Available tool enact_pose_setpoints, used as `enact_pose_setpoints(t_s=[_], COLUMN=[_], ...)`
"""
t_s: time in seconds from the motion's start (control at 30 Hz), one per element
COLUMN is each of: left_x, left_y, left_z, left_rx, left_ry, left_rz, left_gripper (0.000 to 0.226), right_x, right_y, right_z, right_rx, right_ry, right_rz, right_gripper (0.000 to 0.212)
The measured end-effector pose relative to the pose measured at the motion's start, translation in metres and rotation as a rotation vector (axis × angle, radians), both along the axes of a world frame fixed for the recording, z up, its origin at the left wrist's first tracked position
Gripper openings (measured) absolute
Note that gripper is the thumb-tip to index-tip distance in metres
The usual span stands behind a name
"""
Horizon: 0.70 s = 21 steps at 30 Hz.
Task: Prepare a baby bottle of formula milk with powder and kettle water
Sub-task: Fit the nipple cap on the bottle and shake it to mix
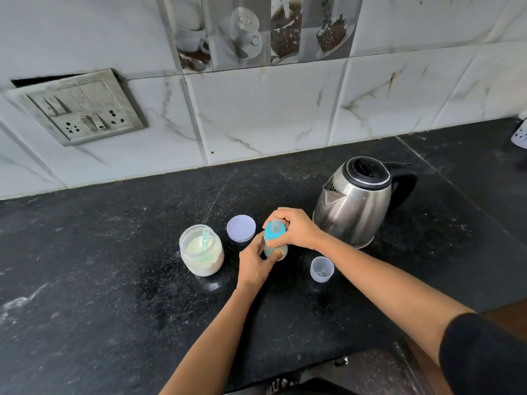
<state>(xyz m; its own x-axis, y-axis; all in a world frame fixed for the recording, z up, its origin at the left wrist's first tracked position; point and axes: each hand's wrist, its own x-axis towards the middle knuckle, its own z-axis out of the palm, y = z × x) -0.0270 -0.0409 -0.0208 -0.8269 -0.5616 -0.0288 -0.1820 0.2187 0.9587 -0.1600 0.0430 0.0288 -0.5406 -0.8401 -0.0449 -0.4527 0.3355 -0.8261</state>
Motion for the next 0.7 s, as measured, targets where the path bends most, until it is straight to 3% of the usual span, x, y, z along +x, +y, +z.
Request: enact_pose_setpoints(t_s=[0.23, 0.4, 0.5, 0.6, 0.7], left_x=[-0.002, 0.000, 0.001, 0.002, 0.001], left_y=[0.007, 0.006, 0.005, 0.004, 0.002], left_z=[-0.005, -0.003, 0.002, 0.004, 0.001], left_rx=[-0.022, -0.071, -0.050, -0.003, 0.040], left_ry=[0.015, 0.003, 0.005, 0.012, 0.001], left_rz=[0.056, 0.059, 0.027, 0.009, 0.001], left_gripper=[0.040, 0.033, 0.038, 0.048, 0.053], right_x=[0.044, 0.061, 0.059, 0.043, 0.029], right_y=[-0.002, -0.011, -0.009, 0.010, 0.040], right_z=[-0.020, -0.020, -0.013, 0.002, 0.011], right_rx=[-0.178, -0.186, -0.151, -0.079, 0.261], right_ry=[0.082, 0.112, 0.059, -0.045, 0.203], right_rz=[-0.496, -0.681, -0.635, -0.418, -0.333], right_gripper=[0.032, 0.037, 0.041, 0.049, 0.068])
